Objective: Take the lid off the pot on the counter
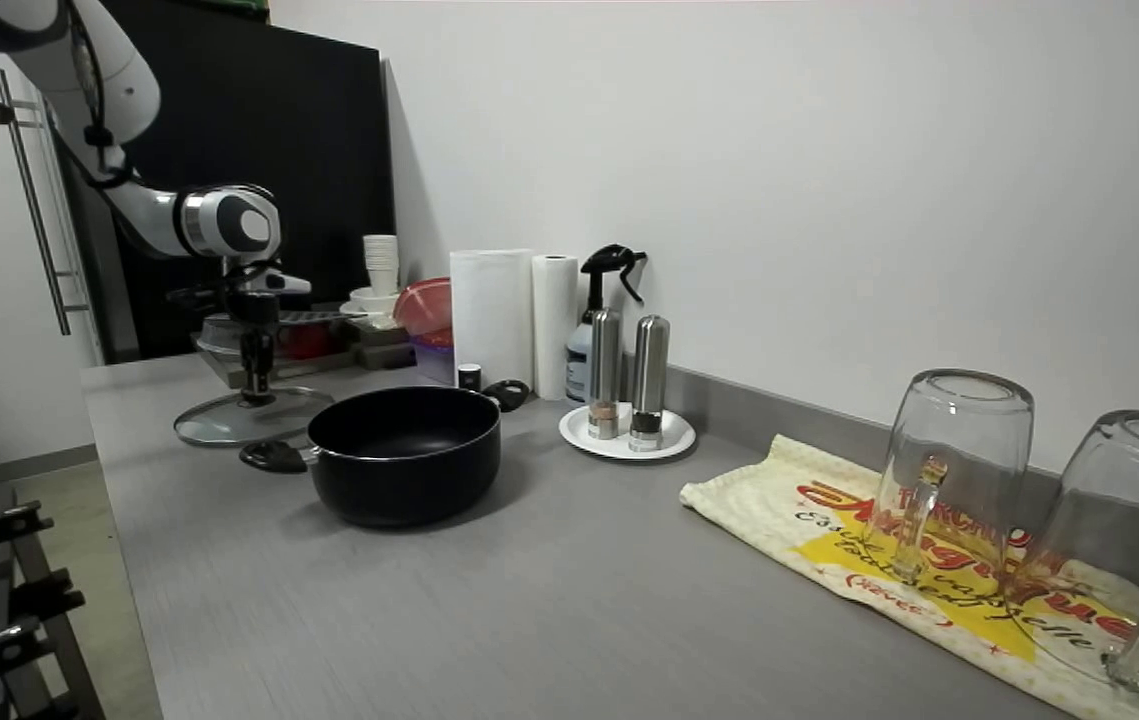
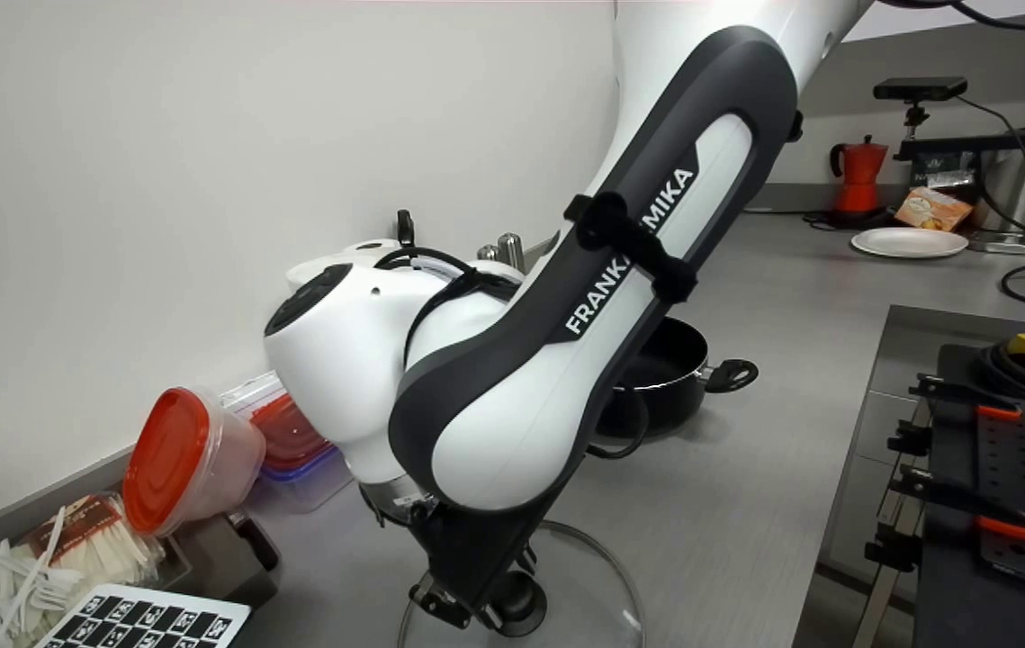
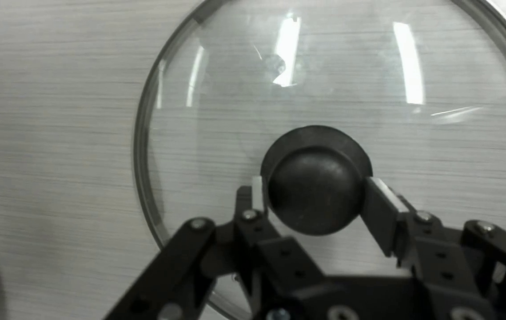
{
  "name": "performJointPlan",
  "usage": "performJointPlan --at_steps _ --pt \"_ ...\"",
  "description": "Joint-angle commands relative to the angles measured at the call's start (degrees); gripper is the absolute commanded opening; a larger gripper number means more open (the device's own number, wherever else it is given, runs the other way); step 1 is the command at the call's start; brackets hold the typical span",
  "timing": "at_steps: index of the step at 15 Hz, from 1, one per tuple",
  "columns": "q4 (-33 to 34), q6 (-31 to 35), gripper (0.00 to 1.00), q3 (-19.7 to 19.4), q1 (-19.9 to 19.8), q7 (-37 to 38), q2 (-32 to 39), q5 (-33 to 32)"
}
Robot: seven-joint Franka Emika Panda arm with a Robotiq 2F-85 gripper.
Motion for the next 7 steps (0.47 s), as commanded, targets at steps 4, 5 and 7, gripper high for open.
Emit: performJointPlan --at_steps 4,5,7 --pt "0.45 -0.21 0.76 -0.15 0.12 -0.08 0.25 0.16" --pt "0.45 -0.21 0.76 -0.15 0.12 -0.08 0.25 0.16" --pt "0.45 -0.21 0.76 -0.15 0.12 -0.08 0.25 0.16"
